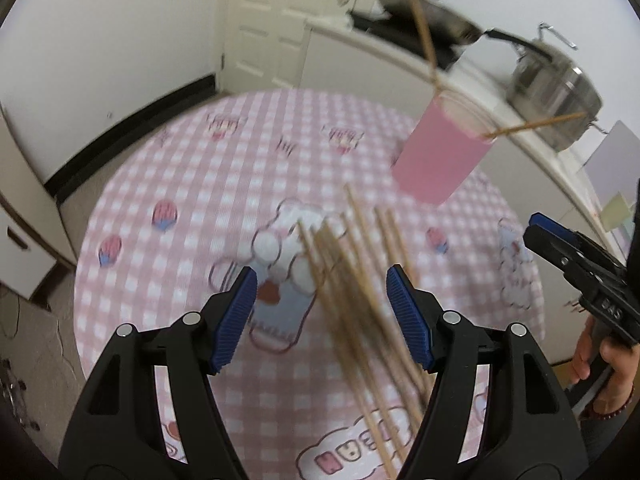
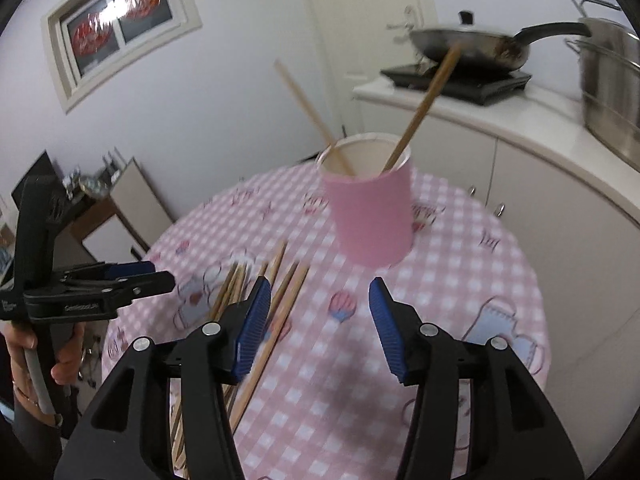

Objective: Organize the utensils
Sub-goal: 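Move both grippers back to the chopstick pile and close the left on one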

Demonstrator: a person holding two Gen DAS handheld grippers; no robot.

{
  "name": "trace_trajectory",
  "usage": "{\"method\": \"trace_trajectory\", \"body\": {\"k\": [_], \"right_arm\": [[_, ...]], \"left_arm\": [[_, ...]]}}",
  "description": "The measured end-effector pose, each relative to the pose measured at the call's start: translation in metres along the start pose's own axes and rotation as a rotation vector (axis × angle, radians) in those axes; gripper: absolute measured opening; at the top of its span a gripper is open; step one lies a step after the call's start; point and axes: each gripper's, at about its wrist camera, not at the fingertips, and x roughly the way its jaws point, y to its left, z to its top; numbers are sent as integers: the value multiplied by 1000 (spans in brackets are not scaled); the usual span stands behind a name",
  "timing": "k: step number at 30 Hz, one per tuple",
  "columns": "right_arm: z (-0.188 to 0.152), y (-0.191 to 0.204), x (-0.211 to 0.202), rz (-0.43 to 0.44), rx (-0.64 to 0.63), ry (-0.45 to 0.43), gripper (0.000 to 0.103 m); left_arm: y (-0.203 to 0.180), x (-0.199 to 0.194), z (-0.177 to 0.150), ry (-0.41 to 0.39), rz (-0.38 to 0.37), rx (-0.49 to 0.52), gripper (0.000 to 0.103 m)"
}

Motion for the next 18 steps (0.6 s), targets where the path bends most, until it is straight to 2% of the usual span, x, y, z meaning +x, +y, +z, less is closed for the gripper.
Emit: {"method": "trace_trajectory", "body": {"k": [5,7,10,18], "right_arm": [[-7,10,21,-1,-2,102,49],[-12,15,28,2,-6,130,49],[-17,18,36,0,-11,168,49],[-19,21,48,-2,-18,213,49]], "left_arm": [[3,20,-9,75,9,-25,65],[3,29,-11,105,14,-23,56],[4,39,-13,135,29,-28,50],[4,53,-12,139,85,-11,47]]}}
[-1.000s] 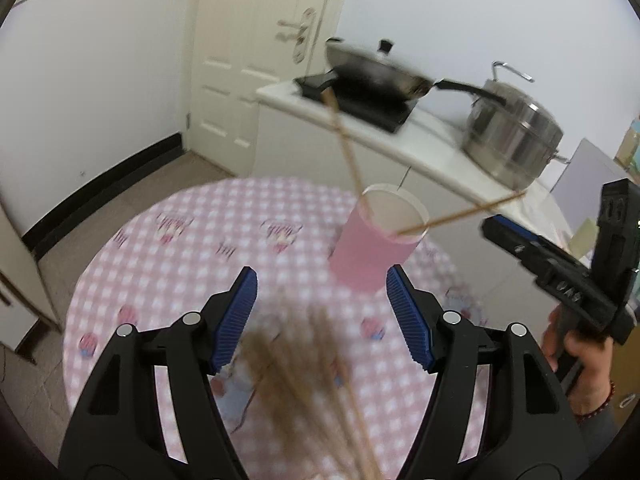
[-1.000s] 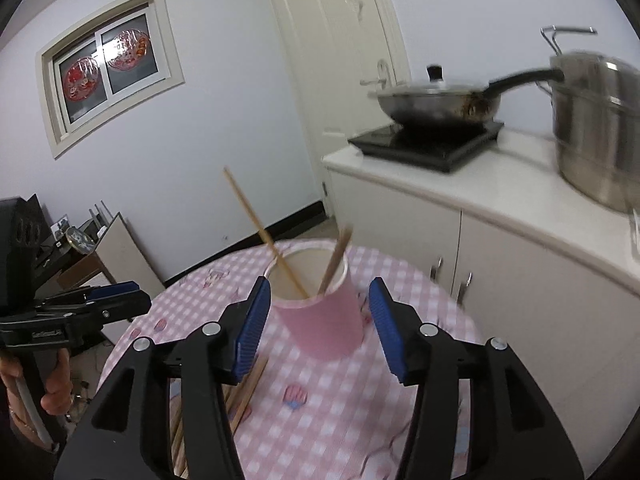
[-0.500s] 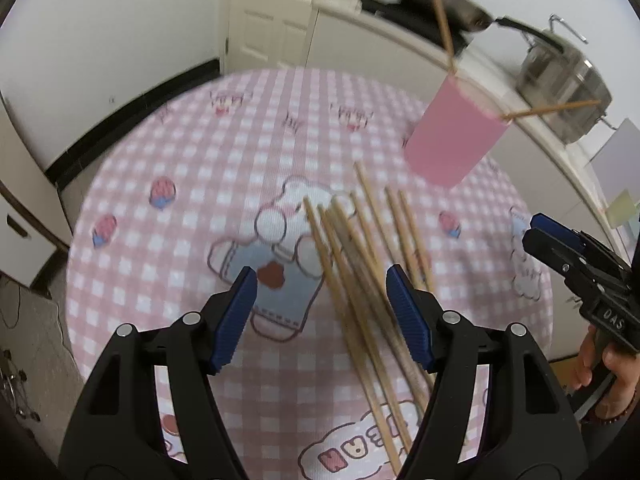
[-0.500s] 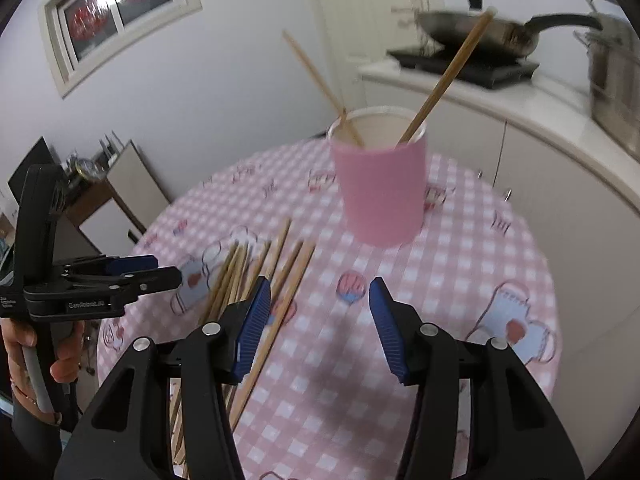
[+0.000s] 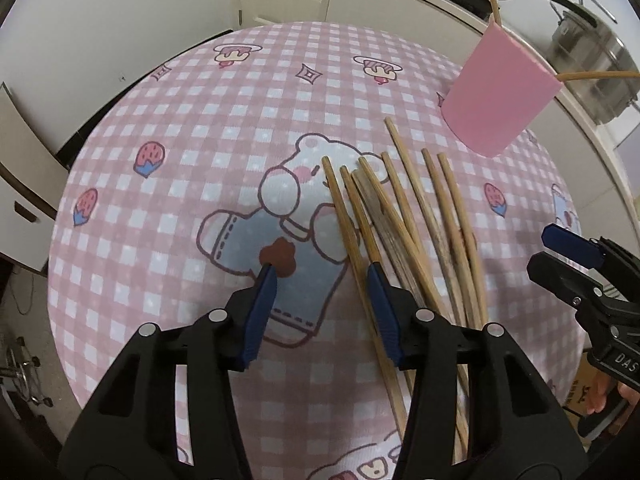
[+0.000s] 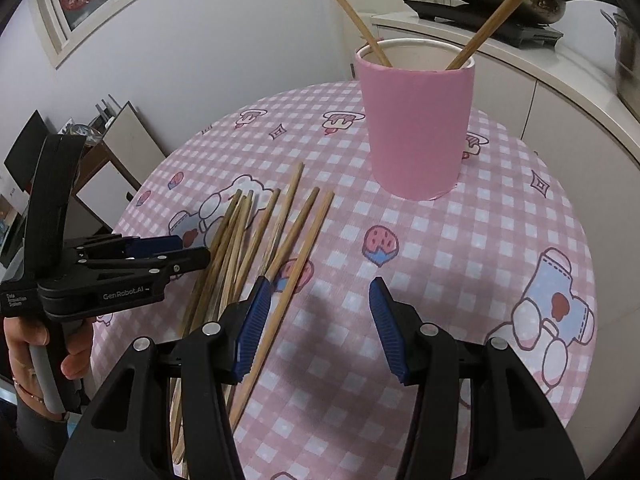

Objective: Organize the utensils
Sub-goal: 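Move both grippers back to the chopstick pile and close the left on one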

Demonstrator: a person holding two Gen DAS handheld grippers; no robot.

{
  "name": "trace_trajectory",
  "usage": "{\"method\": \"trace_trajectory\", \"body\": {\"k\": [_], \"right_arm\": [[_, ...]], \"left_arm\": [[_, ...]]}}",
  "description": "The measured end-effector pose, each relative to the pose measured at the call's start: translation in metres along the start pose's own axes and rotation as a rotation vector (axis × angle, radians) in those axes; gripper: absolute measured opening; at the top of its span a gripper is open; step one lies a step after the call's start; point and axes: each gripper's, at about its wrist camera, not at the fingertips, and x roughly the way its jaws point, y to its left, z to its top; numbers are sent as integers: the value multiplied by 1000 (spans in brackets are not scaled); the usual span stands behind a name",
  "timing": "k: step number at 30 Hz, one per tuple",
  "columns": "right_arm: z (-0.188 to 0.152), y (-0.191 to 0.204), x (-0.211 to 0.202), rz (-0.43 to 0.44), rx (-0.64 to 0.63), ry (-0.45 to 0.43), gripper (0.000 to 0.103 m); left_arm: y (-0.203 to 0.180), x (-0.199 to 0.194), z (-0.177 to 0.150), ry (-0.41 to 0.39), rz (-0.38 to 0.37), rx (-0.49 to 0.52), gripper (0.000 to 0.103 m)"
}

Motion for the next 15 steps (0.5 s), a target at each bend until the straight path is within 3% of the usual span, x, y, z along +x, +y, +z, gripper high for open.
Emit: {"method": "trace_trajectory", "body": {"k": [7,10,15], "right_arm": [[4,1,6,-9,-4,8,49],[6,1,8,-20,-11,14,49],[10,0,16,-45,-25,38,49]], "left_arm": [[-5,6,8,-4,41,19,47],[-13,9,9,-5,98,64,46],[-8,6,9,-12,114,81,28]]}}
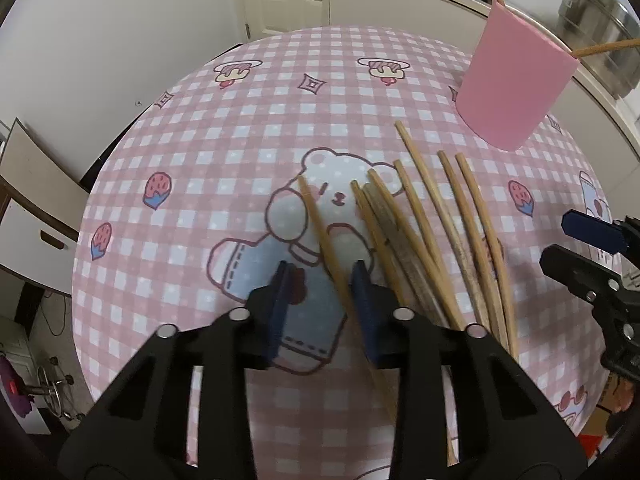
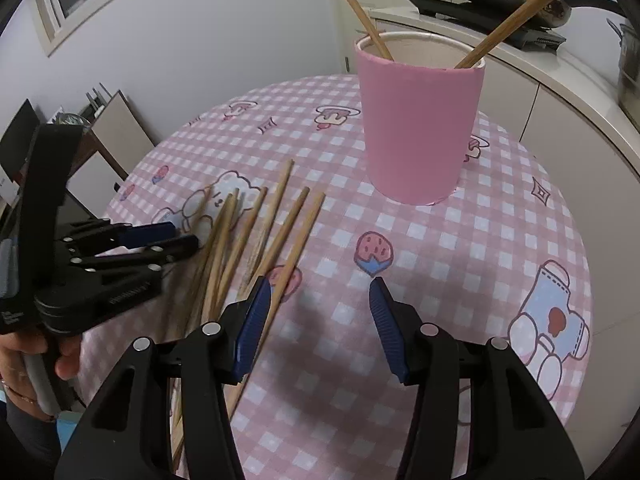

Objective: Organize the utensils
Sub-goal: 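Move both grippers back to the chopstick pile and close the left on one, then grasp a chopstick with the right gripper while the left gripper lifts its chopstick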

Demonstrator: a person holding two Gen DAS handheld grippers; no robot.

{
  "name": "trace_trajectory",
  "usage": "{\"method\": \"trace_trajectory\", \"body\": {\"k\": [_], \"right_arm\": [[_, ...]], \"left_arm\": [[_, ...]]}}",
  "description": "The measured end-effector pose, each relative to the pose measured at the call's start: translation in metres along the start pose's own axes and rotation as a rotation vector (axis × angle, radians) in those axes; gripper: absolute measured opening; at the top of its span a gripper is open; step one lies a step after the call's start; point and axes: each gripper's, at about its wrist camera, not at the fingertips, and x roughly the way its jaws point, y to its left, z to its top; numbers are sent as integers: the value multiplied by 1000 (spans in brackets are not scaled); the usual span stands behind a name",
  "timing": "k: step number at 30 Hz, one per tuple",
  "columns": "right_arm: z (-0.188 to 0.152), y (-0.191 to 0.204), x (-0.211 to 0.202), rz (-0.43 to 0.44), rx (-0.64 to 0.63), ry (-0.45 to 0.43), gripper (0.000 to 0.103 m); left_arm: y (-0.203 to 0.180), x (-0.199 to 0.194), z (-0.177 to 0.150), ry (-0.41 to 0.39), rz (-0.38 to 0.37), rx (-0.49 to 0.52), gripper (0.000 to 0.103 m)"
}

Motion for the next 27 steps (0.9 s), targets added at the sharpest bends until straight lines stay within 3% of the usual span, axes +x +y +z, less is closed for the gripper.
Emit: {"method": "trace_trajectory", "body": {"k": [10,16,18,22,27], "right_arm": [[19,12,32,-63,-62,100,48],[31,22,52,-116,-138,172,26],[36,21,55,-117,-141,175,11],[42,19,55,-112,-141,172,5],[46,14,33,-67,-105,112,5]], "left_arm": [[8,2,1,1,5,15,18],[9,2,3,-6,-10,10,10],[9,3,4,-14,-26,1,8],[14,1,7,-17,-80,-35,6],[18,-24,8,-68,-134,-55,6]]}}
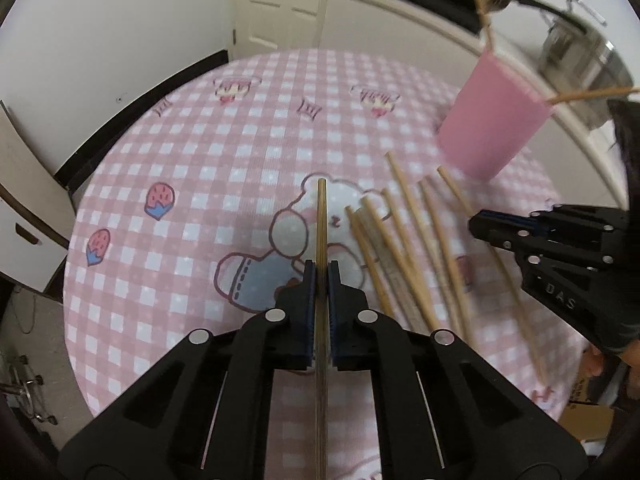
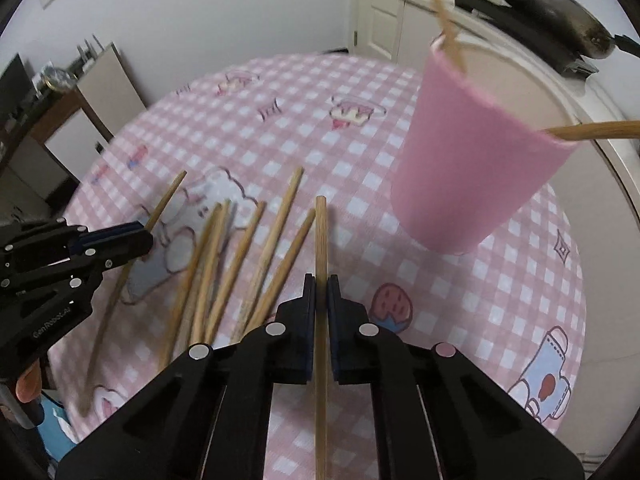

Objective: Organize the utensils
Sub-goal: 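Grasp a chopstick with the right gripper while the left gripper lifts its chopstick, then carry both upright chopsticks over the pink cup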

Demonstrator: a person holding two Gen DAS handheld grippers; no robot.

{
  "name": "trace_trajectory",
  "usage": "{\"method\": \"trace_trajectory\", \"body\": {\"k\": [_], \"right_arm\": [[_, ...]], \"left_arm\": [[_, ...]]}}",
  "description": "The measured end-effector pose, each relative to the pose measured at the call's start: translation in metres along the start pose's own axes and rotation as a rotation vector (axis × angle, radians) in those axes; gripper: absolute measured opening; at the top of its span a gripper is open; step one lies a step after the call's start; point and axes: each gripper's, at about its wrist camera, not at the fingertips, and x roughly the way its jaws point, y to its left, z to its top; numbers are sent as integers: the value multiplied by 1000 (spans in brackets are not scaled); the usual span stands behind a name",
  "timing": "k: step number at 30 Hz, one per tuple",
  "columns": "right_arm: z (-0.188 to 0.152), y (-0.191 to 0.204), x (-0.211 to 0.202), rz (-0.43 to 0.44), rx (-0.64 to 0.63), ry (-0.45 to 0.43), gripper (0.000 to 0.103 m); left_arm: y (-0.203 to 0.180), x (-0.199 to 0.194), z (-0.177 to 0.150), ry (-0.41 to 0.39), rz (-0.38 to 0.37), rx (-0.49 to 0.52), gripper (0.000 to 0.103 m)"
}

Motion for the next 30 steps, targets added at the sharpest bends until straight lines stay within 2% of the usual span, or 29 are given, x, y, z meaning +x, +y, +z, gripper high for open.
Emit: {"method": "trace_trajectory", "body": {"k": [8,19,24,30], "right_arm": [[4,-2,-60,72,18,-139,5],[5,-10,-160,139,17,-460,5],[7,-25,-189,138,34,-624,5],[15,-40,-201,105,73,-796,5]], "left_arm": [[-11,-63,11,-136,-72,3,6],[-38,-166,27,-409,-174,33,6],[-52,-191,38,-514,-221,20,6],[-72,-196,62,-598,-256,3,6]]}}
